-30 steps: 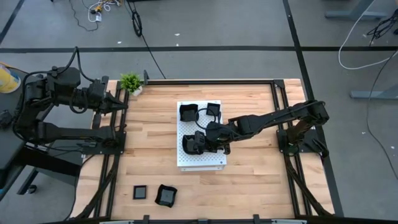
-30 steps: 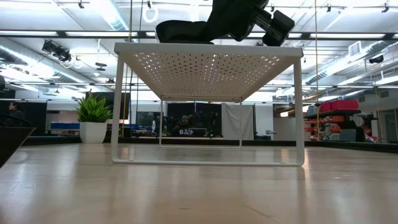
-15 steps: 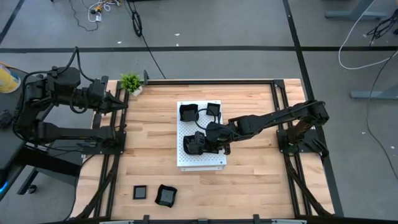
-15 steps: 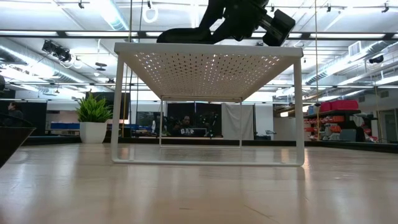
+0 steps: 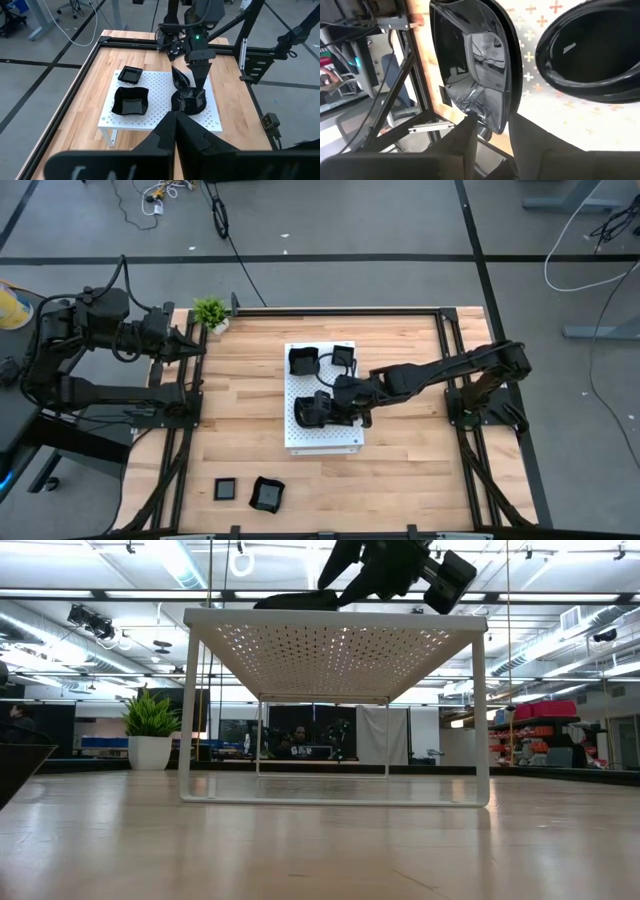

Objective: Pick & Place Mini shaped plates
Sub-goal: Stack the black leaf shaped plate on top of the other black leaf shaped plate on the shelf, then stack the black distorted square plate on top of the other black distorted square plate on the shelf

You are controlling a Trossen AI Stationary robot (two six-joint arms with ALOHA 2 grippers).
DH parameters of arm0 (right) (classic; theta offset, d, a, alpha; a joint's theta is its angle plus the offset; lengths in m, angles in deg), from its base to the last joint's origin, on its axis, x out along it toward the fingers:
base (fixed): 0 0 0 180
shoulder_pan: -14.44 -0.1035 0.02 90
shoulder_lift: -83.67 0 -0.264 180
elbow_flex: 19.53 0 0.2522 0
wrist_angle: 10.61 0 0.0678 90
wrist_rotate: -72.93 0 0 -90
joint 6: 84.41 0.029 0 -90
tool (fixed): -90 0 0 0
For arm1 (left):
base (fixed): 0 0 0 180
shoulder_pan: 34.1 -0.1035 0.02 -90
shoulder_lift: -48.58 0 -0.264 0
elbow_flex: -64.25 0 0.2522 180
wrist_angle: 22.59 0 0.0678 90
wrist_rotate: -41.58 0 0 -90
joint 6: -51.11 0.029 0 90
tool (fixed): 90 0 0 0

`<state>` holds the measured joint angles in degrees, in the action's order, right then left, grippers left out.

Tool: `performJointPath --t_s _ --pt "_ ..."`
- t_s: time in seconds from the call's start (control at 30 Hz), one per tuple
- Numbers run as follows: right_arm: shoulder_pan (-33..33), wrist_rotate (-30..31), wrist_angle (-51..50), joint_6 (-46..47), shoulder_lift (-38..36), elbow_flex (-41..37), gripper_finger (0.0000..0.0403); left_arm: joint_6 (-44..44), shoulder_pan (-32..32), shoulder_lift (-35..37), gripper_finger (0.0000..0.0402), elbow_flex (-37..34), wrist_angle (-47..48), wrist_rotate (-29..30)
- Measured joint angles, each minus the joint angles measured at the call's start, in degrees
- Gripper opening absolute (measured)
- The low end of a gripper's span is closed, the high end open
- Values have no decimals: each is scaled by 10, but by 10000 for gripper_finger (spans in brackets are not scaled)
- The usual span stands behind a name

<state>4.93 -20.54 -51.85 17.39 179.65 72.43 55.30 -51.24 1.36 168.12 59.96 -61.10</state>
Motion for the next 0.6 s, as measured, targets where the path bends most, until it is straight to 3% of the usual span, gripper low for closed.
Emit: performJointPath --t_s 0.6 --pt "28 16 -74 -72 -44 0 109 0 0 0 16 0 0 0"
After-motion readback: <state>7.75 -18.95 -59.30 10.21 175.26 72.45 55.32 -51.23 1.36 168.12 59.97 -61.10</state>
